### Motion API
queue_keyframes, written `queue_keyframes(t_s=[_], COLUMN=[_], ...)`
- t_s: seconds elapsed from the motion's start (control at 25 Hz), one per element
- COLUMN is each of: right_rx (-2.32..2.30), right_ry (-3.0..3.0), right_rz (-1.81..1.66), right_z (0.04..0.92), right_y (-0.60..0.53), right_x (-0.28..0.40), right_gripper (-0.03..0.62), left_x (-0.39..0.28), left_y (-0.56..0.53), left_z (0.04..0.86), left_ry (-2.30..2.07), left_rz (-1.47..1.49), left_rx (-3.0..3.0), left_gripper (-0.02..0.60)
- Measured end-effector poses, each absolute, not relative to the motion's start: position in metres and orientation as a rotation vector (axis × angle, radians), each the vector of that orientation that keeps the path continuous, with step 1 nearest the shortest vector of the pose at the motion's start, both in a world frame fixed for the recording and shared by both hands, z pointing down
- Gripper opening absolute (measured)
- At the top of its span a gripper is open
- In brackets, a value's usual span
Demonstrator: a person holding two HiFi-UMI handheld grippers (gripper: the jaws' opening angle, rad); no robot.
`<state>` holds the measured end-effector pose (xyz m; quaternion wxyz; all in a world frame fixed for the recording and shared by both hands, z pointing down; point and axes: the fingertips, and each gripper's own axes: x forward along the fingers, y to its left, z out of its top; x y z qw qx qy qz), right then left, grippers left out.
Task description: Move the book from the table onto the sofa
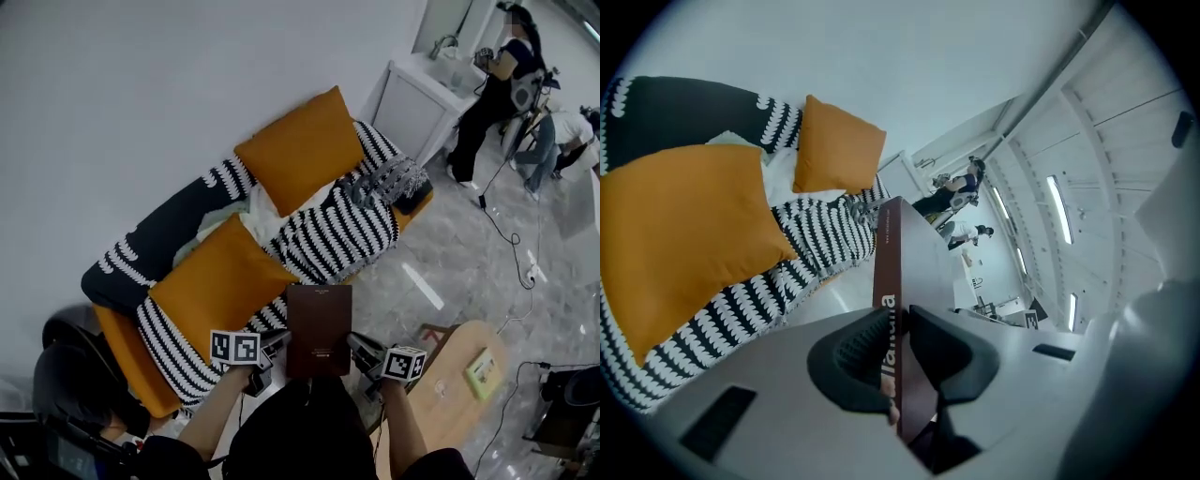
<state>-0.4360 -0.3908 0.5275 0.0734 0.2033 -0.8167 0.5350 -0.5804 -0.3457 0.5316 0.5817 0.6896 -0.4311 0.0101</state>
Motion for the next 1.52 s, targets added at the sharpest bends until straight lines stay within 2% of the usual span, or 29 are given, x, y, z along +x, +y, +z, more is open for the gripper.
queue_keyframes(t_s=[0.84,1.28,1.52], right_rx=[0.333,0.303,0.305], right_ry=[-2.432,-2.395,-2.376], right_rz=[1.550,1.561,1.544], right_z=[0.565,0.584,0.623], right_y=[-0.648,-0.685,-0.704], right_x=[-0.483,-0.511,-0.533], right_gripper=[0.048,0.048,0.048], left_x=[-0.611,-0.635,-0.656], left_y=[-0.571,-0.600,-0.617], left_z=[0.576,0.589,0.628], left_ry=[-1.126,-1.129,-1.124], left_rz=[-0.026,-0.039,-0.054], left_rx=[1.494,1.456,1.440], left_gripper=[0.074,0.074,0.072])
